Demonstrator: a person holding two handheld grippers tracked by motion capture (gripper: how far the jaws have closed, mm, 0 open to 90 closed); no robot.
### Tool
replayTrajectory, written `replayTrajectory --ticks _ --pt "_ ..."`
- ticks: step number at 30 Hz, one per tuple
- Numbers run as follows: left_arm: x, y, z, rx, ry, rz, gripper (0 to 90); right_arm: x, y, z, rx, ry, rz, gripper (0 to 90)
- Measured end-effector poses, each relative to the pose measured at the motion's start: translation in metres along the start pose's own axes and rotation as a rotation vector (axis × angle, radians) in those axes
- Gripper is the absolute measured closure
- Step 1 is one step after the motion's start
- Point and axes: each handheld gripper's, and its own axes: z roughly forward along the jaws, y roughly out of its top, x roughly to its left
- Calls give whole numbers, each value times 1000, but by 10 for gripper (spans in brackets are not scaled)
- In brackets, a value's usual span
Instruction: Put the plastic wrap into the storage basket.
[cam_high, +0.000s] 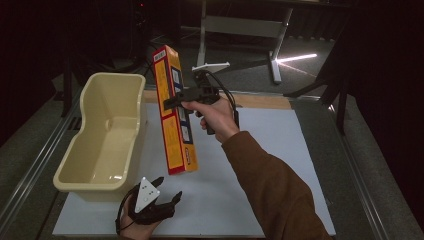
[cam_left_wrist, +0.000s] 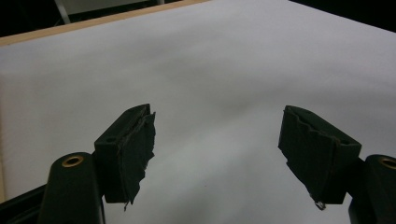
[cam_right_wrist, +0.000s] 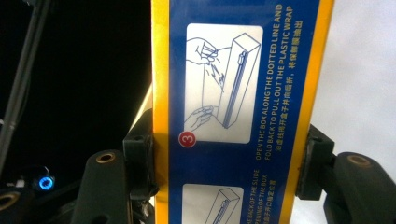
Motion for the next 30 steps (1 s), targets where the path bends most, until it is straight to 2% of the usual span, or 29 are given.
replayTrajectory --ticks 7,11,19,25,30 --pt "2 0 -1 -5 -1 -11 265 8 5 13 -43 1 30 388" --pt "1 0 -2 -12 -1 -6 265 11 7 18 -63 27 45 388" --pt "0 1 -1 -14 -6 1 265 21 10 36 -68 45 58 388" --pt "1 0 -3 -16 -8 -4 264 22 11 53 -92 87 112 388" --pt "-1 -1 -2 -16 -13 -5 265 23 12 64 -102 97 146 388"
